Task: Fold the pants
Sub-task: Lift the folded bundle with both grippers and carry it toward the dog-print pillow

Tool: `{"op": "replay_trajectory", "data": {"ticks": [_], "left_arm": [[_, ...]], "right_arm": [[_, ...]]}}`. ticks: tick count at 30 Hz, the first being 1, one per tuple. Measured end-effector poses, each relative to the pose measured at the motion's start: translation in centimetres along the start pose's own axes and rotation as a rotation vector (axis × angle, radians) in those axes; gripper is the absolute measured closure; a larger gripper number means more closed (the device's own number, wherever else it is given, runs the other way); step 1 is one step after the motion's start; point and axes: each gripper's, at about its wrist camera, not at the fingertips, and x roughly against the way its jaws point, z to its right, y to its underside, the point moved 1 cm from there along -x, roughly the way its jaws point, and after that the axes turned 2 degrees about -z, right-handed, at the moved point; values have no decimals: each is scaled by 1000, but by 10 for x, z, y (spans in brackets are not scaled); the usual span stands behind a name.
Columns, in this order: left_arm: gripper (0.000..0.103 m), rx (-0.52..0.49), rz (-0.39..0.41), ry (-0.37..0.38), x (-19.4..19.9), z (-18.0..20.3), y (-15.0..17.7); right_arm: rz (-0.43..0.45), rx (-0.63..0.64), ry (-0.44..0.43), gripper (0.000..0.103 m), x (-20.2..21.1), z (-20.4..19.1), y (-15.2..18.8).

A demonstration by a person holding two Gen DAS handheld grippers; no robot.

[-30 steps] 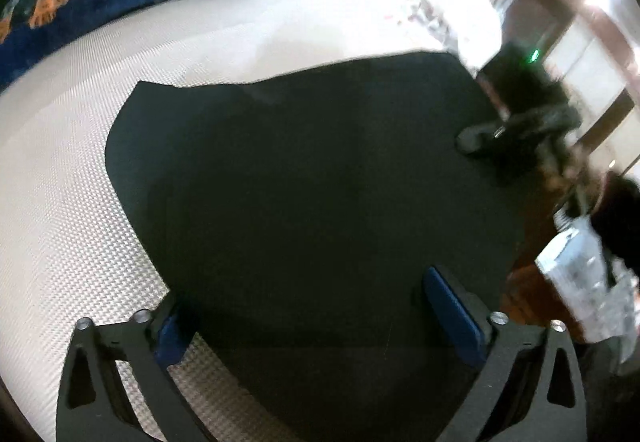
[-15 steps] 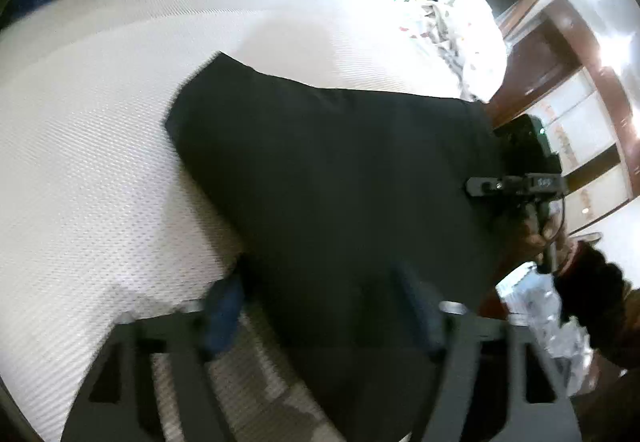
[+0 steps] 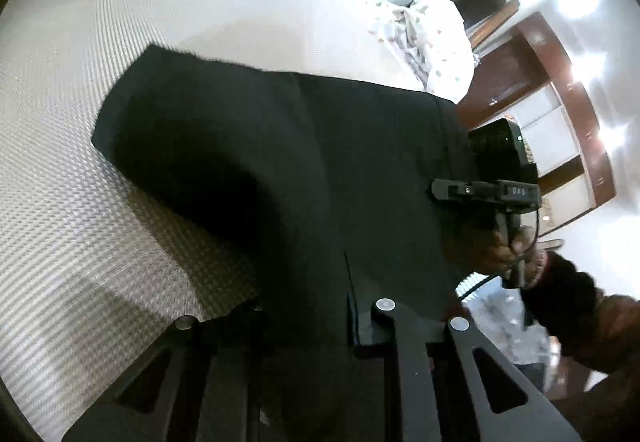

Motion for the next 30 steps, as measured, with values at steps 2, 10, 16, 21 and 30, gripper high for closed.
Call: {"op": "replay_trajectory", "data": {"ticks": [2, 10, 16, 21, 30], "left_arm": [[84, 1, 20, -20, 7, 4, 3], [85, 39, 131, -91, 63, -4, 12], [85, 95, 237, -184, 128, -32, 21], [85, 141, 310, -264, 179, -67, 20], [85, 126, 400, -393, 249, -133, -20]], "right_arm": [[13, -5, -23, 76, 0, -5, 3], [23, 42, -105, 77, -30, -53, -3], [-19, 102, -155, 77, -85, -103, -28], [-52, 164, -179, 77, -137, -151, -56], [-45, 196, -242, 77, -217, -205, -129]]}}
